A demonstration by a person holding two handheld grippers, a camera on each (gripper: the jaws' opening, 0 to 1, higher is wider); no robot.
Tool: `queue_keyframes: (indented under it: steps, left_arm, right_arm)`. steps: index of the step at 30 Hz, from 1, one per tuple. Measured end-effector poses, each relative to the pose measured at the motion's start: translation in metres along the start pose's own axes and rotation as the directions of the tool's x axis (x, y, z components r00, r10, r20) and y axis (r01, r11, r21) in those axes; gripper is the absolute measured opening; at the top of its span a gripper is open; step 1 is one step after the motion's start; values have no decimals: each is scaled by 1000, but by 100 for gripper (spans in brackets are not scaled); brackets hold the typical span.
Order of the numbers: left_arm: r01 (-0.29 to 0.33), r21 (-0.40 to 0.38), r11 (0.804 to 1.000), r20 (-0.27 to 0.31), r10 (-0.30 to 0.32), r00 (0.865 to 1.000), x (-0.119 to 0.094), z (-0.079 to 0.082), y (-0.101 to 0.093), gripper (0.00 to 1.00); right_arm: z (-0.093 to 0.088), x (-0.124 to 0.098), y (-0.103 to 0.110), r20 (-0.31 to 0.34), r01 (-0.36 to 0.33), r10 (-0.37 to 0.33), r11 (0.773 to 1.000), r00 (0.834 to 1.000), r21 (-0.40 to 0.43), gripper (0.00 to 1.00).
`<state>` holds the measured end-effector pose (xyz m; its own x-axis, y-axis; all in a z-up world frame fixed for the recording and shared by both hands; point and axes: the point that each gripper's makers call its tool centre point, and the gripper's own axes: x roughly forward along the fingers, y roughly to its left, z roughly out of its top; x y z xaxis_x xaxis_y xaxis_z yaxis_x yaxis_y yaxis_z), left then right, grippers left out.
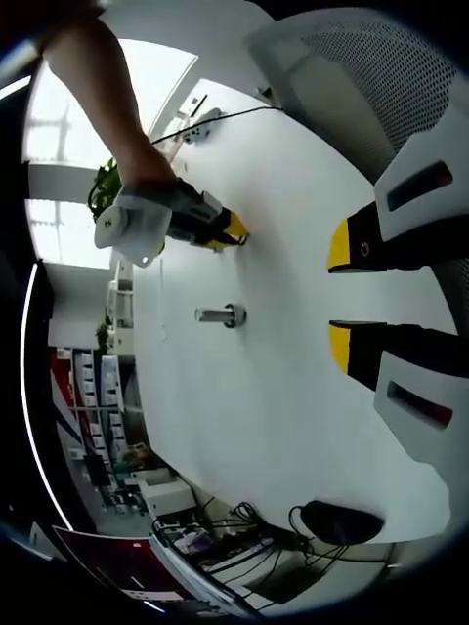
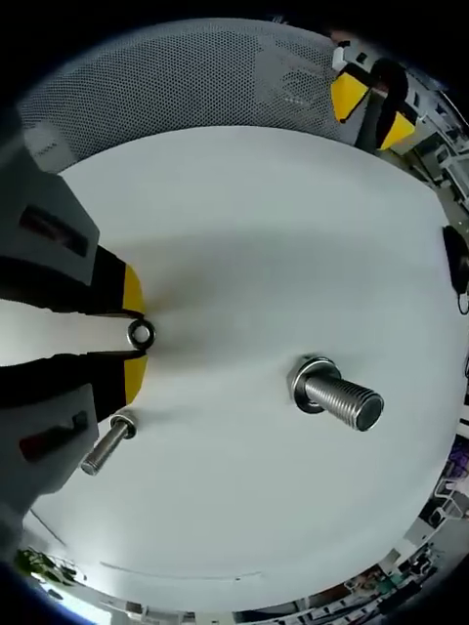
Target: Place the washer onto the threaded stud by aligning its center hole with the stud, sliding it down to the base, and recovering from edge contact or off-axis alignment until the washer reaches the visible bottom stop.
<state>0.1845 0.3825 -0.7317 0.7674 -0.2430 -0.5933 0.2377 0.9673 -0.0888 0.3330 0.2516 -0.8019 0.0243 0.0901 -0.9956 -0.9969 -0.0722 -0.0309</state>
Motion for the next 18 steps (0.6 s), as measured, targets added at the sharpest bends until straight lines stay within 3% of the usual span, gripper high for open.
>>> queue_keyframes:
  steps: [3,7,14,18]
  left_arm:
    - [-4,5,1000,-10,4,1000,1,-2,1,17]
    - [-6,3,1000,-8,6,1000,0,-1,1,17]
    - [-13,0,1000,3,13,1000,-1,1,2,17]
    - [-13,1,1000,0,13,1000,-1,1,2,18]
  right_arm:
    - [0,0,1,-38,7,-7,1000,999,-14,15]
    - [-1,-1,1,-38,15,-16,999,999,-28,15]
    - [-2,-1,0,6,24,-24,1000,1000,-5,15]
    - [-2,-2,0,57,18,-20,999,998,50,14]
